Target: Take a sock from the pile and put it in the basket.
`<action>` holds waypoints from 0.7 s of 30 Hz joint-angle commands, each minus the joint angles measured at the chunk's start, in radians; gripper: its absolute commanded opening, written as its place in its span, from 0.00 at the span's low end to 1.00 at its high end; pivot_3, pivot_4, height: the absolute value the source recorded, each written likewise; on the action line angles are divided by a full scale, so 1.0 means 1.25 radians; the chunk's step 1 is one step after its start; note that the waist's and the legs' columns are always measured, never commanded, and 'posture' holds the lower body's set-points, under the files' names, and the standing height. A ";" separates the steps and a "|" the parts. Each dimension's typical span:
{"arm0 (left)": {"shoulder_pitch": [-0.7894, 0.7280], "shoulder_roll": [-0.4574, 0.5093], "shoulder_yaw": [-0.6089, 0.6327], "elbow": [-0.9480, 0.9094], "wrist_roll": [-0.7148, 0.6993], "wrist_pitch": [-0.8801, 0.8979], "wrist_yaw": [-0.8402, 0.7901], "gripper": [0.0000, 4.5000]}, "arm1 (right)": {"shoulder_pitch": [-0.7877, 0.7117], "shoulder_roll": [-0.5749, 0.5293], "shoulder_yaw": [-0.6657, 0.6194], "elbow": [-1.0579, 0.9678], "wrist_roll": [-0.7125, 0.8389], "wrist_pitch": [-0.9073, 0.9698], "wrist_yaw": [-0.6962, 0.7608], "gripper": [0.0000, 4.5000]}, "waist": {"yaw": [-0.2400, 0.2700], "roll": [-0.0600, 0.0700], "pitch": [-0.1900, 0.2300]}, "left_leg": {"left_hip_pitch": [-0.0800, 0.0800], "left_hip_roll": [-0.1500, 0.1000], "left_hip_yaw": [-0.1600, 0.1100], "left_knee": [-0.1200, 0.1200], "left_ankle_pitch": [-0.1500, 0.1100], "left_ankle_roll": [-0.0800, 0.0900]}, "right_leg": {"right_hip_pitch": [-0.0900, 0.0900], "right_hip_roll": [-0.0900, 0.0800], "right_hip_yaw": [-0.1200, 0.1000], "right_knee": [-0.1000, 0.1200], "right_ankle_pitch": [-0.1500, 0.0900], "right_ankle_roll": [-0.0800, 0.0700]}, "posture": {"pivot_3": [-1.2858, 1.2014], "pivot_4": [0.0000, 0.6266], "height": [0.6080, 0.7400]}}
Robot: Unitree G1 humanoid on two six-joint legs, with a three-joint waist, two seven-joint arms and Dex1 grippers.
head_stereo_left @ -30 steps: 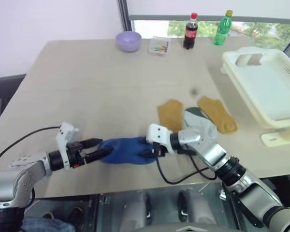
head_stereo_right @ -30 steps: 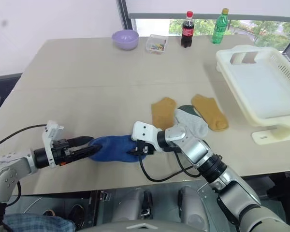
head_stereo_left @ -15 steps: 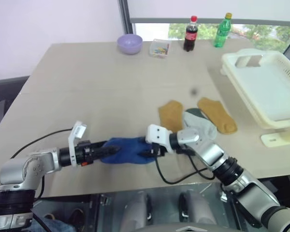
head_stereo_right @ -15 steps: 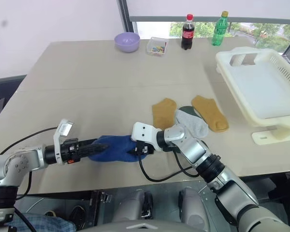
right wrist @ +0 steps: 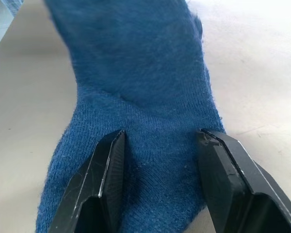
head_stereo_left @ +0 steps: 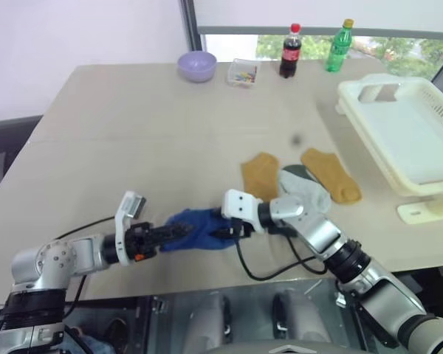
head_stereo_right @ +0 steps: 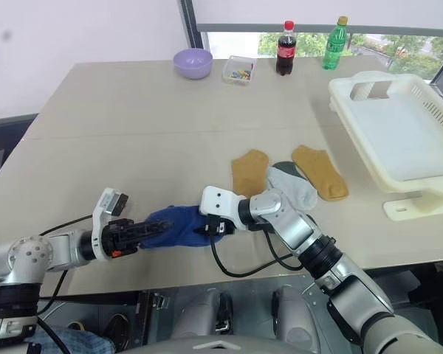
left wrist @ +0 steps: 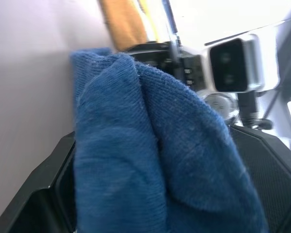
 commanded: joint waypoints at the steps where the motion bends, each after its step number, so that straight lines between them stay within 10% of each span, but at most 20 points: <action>1: 0.010 -0.008 0.037 -0.039 -0.061 0.041 0.025 0.99 | 0.001 -0.006 -0.012 0.021 -0.021 0.003 -0.010 0.53 | 0.000 0.000 0.000 | 0.000 0.000 0.000 0.000 0.000 0.000 | 0.000 0.000 0.000 0.000 0.000 -0.001 | 0.52 0.24 0.95; 21: 0.006 -0.076 0.036 -0.072 -0.107 0.029 0.114 0.99 | 0.003 -0.006 -0.018 0.018 -0.039 0.015 -0.015 0.53 | 0.000 0.000 0.000 | 0.000 0.000 0.000 0.000 0.000 0.000 | 0.000 -0.001 0.000 0.000 -0.001 -0.002 | 0.52 0.24 0.95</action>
